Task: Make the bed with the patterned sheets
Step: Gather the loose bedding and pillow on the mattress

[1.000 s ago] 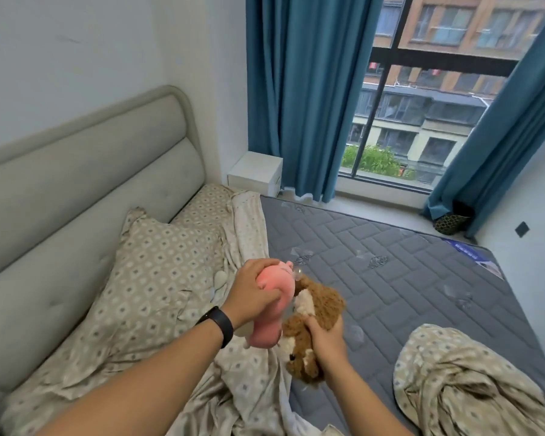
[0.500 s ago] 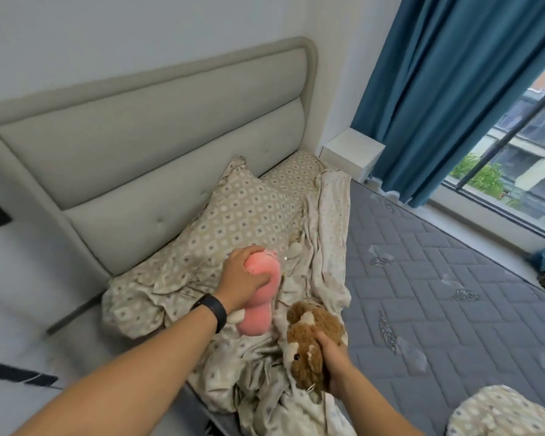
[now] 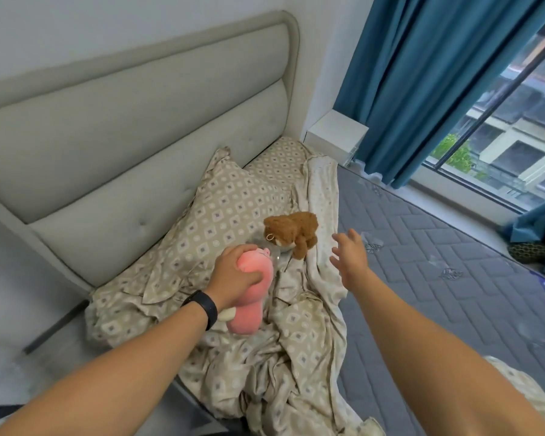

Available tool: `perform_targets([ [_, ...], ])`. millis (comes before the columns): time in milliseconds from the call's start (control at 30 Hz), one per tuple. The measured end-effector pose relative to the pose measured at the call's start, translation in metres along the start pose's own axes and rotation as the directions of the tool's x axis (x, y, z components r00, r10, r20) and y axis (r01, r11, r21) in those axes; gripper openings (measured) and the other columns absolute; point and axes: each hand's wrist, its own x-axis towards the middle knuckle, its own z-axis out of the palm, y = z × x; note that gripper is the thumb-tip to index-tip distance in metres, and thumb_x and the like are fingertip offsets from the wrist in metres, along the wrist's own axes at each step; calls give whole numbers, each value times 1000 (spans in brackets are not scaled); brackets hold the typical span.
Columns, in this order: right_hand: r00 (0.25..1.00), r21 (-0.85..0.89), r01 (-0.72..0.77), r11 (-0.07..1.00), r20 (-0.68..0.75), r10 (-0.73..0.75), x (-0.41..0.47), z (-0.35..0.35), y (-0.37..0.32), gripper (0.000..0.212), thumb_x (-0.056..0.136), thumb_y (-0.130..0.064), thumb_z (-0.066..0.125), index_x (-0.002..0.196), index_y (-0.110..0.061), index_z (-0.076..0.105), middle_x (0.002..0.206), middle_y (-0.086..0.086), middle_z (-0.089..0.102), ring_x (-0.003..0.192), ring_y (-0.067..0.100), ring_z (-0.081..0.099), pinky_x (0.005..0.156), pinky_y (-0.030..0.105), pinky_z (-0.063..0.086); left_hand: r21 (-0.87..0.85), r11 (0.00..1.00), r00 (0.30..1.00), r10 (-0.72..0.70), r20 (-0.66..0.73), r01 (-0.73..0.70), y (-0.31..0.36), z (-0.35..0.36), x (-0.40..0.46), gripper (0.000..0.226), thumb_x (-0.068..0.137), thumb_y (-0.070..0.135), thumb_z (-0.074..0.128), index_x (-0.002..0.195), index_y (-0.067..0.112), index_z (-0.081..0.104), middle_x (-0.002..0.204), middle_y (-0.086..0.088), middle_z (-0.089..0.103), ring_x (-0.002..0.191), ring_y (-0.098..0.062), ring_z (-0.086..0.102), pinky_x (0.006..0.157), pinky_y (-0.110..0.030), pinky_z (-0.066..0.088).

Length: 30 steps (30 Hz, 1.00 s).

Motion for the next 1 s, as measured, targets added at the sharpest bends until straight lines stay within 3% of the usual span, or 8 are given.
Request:
perform_targets([
  [100,1000,-102,-24,995,-9,23,-15,3,32,55,98,-19,57,151,-22,40,130,5,56,110,31,62,97,46,56,4,1000,998,3,62,-3,7,9,9,56,73,18,80,120,42,61,122,11,48,115,-17,49,99,-35,42],
  [233,976,-164,-150,975,131,173,-42,3,75,48,96,-23,59,144,-20,49,114,4,63,87,23,63,76,37,58,8,1000,992,15,123,-16,14,21,18,58,73,18,80,124,38,62,120,11,49,115,-18,51,99,-35,44],
  [400,878,-230,-159,960,412,244,-68,2,83,43,96,-42,64,137,-36,53,129,-2,64,104,22,67,88,39,56,-64,996,988,-47,144,57,17,35,18,55,72,27,79,124,38,62,127,4,54,113,-20,55,96,-42,52],
  [500,836,-339,-105,935,480,268,-78,5,85,58,89,-46,73,140,-43,47,129,-7,66,112,19,67,87,36,55,-94,987,988,-120,100,129,12,44,13,47,78,29,78,122,32,63,124,4,59,111,-22,58,95,-41,52],
  [700,873,-439,-84,895,400,278,-83,5,125,105,64,-54,91,145,-46,25,133,-1,59,112,23,66,93,45,57,-222,889,910,-357,209,400,-8,50,-8,29,91,43,68,117,30,62,116,0,63,101,-23,62,86,-45,58],
  [800,874,-445,-169,879,345,343,-89,6,138,100,68,-55,83,149,-38,27,131,0,57,109,25,66,90,47,58,-178,879,885,-397,245,443,-20,48,-16,30,97,49,57,116,26,61,118,-5,63,100,-22,62,82,-44,58],
  [900,855,-391,-322,862,271,442,-91,6,142,90,76,-54,75,148,-28,29,128,5,57,105,30,67,80,46,61,-114,839,831,-491,263,532,-24,37,-18,31,99,49,48,118,26,58,114,0,58,99,-22,59,65,-37,58],
  [1000,815,-381,-487,786,126,566,-90,4,152,87,73,-59,76,140,-23,34,123,10,59,101,34,66,69,45,61,-22,816,796,-558,233,578,-41,24,-17,28,99,39,50,119,21,58,111,-1,55,103,-23,56,78,-41,59],
])
